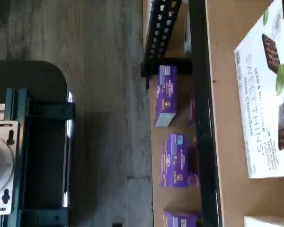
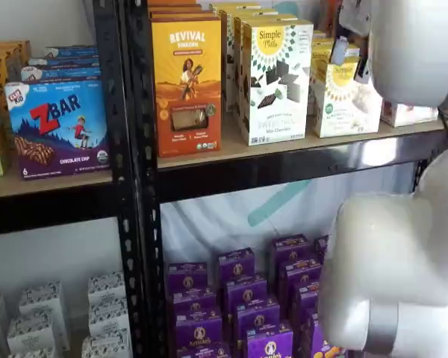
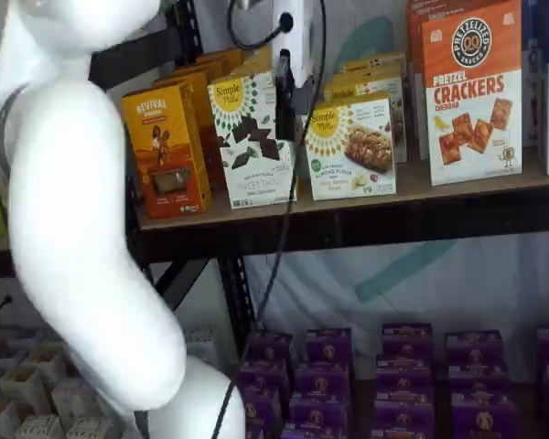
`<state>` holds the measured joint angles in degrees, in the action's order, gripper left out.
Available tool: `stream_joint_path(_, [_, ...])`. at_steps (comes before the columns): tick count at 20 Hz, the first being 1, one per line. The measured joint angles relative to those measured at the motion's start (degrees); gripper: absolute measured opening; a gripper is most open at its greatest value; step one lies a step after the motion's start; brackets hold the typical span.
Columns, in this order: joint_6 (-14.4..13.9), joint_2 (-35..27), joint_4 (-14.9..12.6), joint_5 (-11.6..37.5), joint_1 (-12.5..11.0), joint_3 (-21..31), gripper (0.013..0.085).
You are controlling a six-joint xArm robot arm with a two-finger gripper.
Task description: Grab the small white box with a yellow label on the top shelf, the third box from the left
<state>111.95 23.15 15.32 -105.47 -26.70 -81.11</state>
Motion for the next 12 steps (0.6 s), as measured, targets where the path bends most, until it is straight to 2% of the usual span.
stream_joint_path(1, [-0.17, -0.09, -0.97, -0.27, 0.45, -0.17, 0.0850])
stream_joint_path(2, [-0.78, -0.06, -4.08, -0.99, 2.21, -0.22, 0.0850])
stream_joint_path(3, [-1.05, 0.33, -5.18, -1.09, 2.82, 0.31, 0.0850])
stream_joint_path(5, [-1.21, 1.06, -5.56, -0.94, 3.05, 1.31, 0.0850])
stream_joint_path(7, [-1.12, 1.89, -4.91, -0.28, 2.77, 2.39, 0.0850])
stream_joint_path(9, [-0.66, 3.03, -3.11, 1.37, 1.80, 3.77, 0.0850])
stream_joint_path(12, [0.67, 5.21, 0.78, 6.62, -0.37, 6.65, 0.0850])
